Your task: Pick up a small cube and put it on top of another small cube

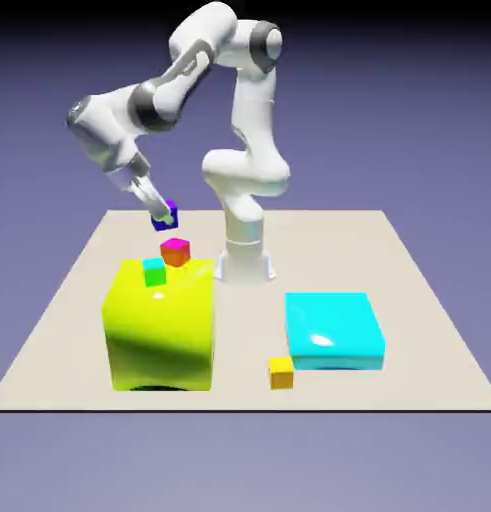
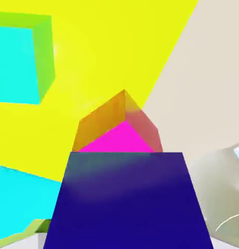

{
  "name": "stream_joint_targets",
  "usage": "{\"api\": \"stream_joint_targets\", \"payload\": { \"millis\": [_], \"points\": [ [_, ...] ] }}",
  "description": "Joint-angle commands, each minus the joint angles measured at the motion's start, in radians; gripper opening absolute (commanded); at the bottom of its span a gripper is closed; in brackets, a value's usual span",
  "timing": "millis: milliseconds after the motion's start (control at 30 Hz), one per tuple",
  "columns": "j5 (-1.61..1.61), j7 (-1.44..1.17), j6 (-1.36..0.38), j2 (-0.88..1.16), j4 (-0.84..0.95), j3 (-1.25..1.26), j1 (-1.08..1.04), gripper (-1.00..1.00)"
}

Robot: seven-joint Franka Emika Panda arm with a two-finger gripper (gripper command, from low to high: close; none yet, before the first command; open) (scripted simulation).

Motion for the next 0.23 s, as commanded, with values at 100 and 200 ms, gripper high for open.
{"api": "stream_joint_targets", "payload": {
  "millis": [100,200],
  "points": [
    [-0.023,0.026,0.073,-0.015,-0.071,-0.118,0.138,-1.0],
    [-0.017,0.019,0.053,-0.011,-0.052,-0.087,0.101,1.0]
  ]
}}
